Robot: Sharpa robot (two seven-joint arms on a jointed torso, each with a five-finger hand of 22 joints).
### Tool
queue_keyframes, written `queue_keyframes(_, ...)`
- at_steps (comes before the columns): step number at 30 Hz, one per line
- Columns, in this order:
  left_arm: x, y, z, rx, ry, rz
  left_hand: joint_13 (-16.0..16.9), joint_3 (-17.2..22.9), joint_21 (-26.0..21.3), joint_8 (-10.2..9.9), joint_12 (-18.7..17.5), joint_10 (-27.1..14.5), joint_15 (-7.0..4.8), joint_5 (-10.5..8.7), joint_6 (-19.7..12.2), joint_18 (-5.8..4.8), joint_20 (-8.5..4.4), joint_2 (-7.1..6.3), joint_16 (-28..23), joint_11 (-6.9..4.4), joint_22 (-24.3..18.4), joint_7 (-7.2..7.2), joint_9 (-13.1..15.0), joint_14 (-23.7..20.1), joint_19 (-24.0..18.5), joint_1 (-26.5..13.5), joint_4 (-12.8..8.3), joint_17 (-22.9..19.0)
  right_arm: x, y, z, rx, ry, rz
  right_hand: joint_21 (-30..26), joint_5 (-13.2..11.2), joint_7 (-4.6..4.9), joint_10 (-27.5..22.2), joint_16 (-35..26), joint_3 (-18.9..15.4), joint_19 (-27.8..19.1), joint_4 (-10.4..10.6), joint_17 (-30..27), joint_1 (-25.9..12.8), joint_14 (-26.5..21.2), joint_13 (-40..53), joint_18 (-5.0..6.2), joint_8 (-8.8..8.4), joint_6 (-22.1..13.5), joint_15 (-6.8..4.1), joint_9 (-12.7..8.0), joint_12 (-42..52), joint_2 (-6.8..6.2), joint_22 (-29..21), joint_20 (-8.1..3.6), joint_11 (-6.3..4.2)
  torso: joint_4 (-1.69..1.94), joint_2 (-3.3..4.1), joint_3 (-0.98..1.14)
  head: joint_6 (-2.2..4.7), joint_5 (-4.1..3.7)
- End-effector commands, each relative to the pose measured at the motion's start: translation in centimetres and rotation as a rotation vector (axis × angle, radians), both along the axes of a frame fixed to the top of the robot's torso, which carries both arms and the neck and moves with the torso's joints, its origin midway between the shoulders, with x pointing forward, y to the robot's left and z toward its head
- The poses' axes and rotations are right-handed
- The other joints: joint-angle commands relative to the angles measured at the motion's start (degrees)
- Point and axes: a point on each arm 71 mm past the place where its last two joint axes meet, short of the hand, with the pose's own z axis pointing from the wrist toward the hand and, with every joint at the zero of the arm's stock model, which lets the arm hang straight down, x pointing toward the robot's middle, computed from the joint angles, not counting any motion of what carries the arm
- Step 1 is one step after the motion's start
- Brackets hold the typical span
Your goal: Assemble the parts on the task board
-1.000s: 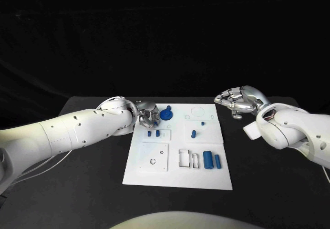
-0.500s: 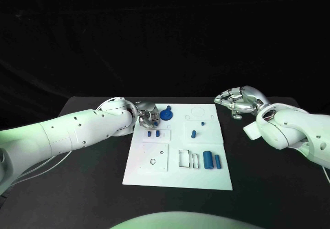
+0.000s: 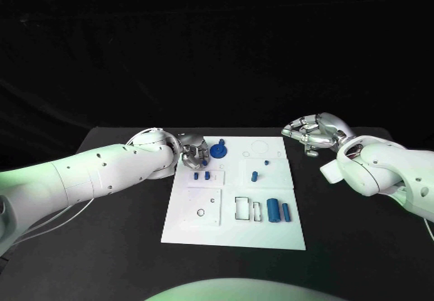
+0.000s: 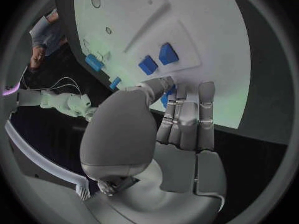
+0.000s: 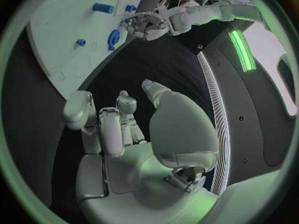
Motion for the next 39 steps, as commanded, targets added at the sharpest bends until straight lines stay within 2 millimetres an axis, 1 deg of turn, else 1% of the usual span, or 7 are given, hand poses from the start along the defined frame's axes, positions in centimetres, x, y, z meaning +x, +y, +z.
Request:
queue_keyframes(1, -0.1, 0.0, -0.1, 0.005, 0.015, -0.002, 0.1, 0.16, -0.41, -0.41, -0.29, -0.7, 0.01, -0.01, 0.24, 0.37, -0.04, -0.07, -0.43, 0.04, -0.33, 0.24, 0.09, -0.51, -0.58, -0.75, -0.14, -0.32, 0.0, 0.1, 0.0, -0.003, -0.004, 0.012, -0.21, 0.33, -0.09, -0.26, -0.24, -0.09, -0.28, 0.36, -0.09, 0.09, 1.59, -0.05, 0.4, 0.14, -0.34, -0.5, 0.08, -0.3, 0.4, -0.07, -0.07, 0.03, 0.0, 0.0, 0.02, 0.0, -0.04)
queue_keyframes(10, -0.1, 0.2, -0.1, 0.007, 0.013, 0.005, 0.33, 0.16, -0.83, -1.09, -0.15, -2.15, 0.31, -0.11, -0.33, 0.48, 0.24, -0.38, -0.63, 0.41, -0.93, 0.52, 0.01, -1.07, -1.1, -0.87, -0.42, -1.09, 0.0, 0.0, 0.0, -0.003, -0.004, 0.01, -0.48, 0.33, -0.08, -0.49, -0.35, -0.19, -0.39, 0.45, -0.28, 0.17, 1.54, -0.36, 0.45, 0.17, -0.41, -0.5, 0.08, -0.56, 0.38, -0.23, -0.07, 0.03, 0.03, 0.0, -0.02, 0.02, -0.06)
queue_keyframes(15, 0.0, 0.3, -0.1, 0.007, 0.011, 0.009, 0.75, 0.27, -0.97, -3.11, 0.51, -3.37, 0.64, -0.15, -2.93, 0.52, 0.59, -0.65, -0.54, 0.73, -1.1, 1.05, -0.72, -1.27, -1.18, -1.19, -0.53, -1.37, 0.0, 0.0, 0.0, -0.003, -0.004, 0.01, -0.86, 0.33, -0.08, -0.59, -0.52, -0.22, -0.6, 0.47, -0.58, 0.19, 1.46, -0.47, 0.54, 0.18, -0.43, -0.5, 0.08, -0.66, 0.37, -0.49, -0.08, 0.03, 0.01, 0.01, 0.0, 0.04, -0.05)
queue_keyframes(25, 0.0, 0.8, -0.1, 0.012, 0.009, 0.023, 0.8, 0.56, -1.01, -3.19, 0.57, -3.86, 0.68, -0.03, -2.83, 0.56, 0.63, -0.49, -0.63, 0.84, -1.24, 1.09, -0.77, -1.48, -1.25, -0.82, -0.81, -1.81, 0.0, -0.1, 0.0, -0.003, -0.003, 0.008, -2.76, 0.33, -0.06, -1.24, -1.6, -0.35, -1.64, 0.59, -2.31, 0.32, 0.9, -1.21, 0.92, 0.22, -0.54, -0.48, 0.08, -1.36, 0.36, -1.76, -0.07, 0.05, 0.03, 0.05, -0.02, 0.06, -0.05)
queue_keyframes(34, 0.1, 1.8, 0.2, -0.01, -0.025, 0.045, 0.97, 1.23, -0.94, -3.01, 0.98, -4.04, 0.81, 0.06, -2.01, 0.63, 0.69, -0.08, -0.83, 1.07, -1.45, 1.33, -0.72, -1.85, -1.39, -0.05, -1.44, -2.74, 0.0, -0.2, 0.0, -0.015, -0.006, 0.008, -5.85, 0.09, 0.0, -9.27, -3.52, -0.34, -2.82, 0.89, -4.48, 2.15, 0.12, -13.46, 1.38, 0.65, -1.02, -0.49, 0.09, -13.08, 0.61, -3.52, -0.07, 0.07, 0.01, 0.02, -0.03, 0.13, -0.13)
queue_keyframes(38, 0.1, 2.5, 0.8, -0.089, -0.059, 0.078, 1.04, 2.05, -1.12, -2.67, 1.23, -4.29, 0.87, 0.1, -0.9, 0.86, 0.71, 0.32, -1.61, 1.22, -2.26, 1.46, -0.62, -2.76, -2.11, 0.52, -2.05, -5.13, 0.0, -0.2, 0.1, -0.076, -0.047, 0.03, -8.86, -2.55, 0.22, -11.32, -5.84, 4.9, -4.0, -2.32, -7.33, 7.44, -0.95, -19.65, 1.88, 0.77, -0.19, -0.56, -0.31, -20.61, 1.15, -5.14, -0.18, 0.29, 0.01, -0.01, -0.09, 0.33, -0.21)
queue_keyframes(39, 0.1, 2.7, 1.0, -0.125, -0.065, 0.094, 1.05, 2.35, -1.15, -2.63, 1.3, -4.27, 0.86, 0.14, -0.72, 0.92, 0.68, 0.52, -2.06, 1.21, -2.44, 1.46, -0.62, -3.29, -2.29, 0.68, -2.19, -6.66, 0.0, -0.1, 0.1, -0.099, -0.062, 0.039, -9.48, -3.74, 0.39, -12.38, -7.34, 8.11, -4.23, -4.16, -9.5, 9.79, -1.58, -21.85, 1.97, 0.31, 0.32, -0.58, -0.75, -23.51, 1.56, -5.44, -0.26, 0.02, 0.01, -0.04, -0.07, 0.36, -0.23)
